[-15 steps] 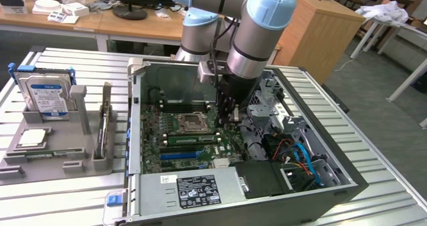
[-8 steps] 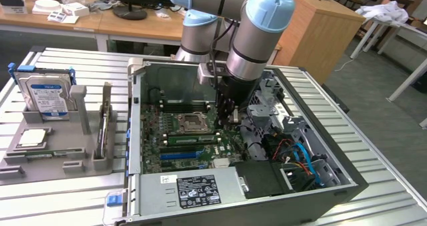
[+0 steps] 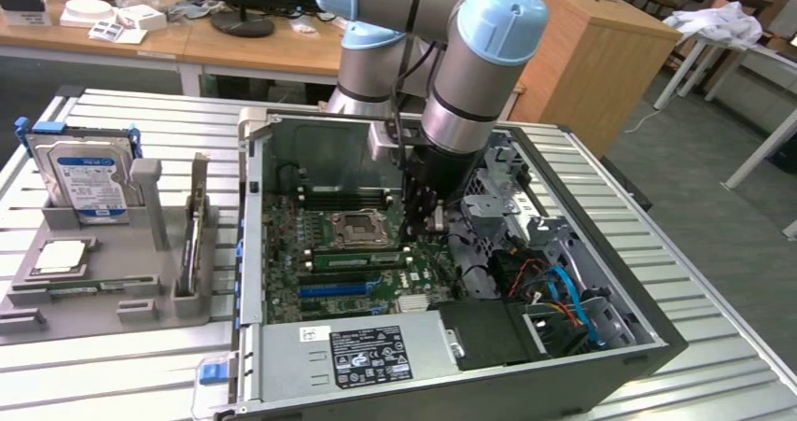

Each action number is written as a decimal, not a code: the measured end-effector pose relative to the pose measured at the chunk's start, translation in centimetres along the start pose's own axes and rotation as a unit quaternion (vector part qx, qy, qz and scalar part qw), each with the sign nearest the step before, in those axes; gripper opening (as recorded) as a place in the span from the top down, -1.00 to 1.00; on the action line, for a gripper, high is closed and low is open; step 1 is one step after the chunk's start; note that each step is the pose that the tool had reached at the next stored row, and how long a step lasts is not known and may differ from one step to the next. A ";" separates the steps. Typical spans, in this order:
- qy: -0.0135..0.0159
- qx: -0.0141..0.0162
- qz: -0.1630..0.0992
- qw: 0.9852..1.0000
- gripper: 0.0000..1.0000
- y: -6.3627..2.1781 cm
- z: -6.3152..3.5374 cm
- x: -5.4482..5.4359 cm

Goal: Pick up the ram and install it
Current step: 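Press down the ram until it locks into place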

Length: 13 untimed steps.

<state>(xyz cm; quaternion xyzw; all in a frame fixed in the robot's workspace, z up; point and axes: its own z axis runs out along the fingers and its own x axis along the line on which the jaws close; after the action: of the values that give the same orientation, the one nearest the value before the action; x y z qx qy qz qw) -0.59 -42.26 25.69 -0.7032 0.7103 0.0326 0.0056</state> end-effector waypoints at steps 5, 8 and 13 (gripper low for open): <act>0.000 0.000 0.000 1.000 0.79 -0.01 0.25 0.0; 0.000 0.000 0.000 1.000 0.79 -0.02 0.39 0.0; 0.000 0.000 0.000 1.000 0.79 -0.02 0.62 0.0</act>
<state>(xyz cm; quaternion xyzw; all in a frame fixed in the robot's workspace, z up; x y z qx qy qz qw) -0.59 -42.26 25.07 -0.7032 0.7103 0.0325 0.0056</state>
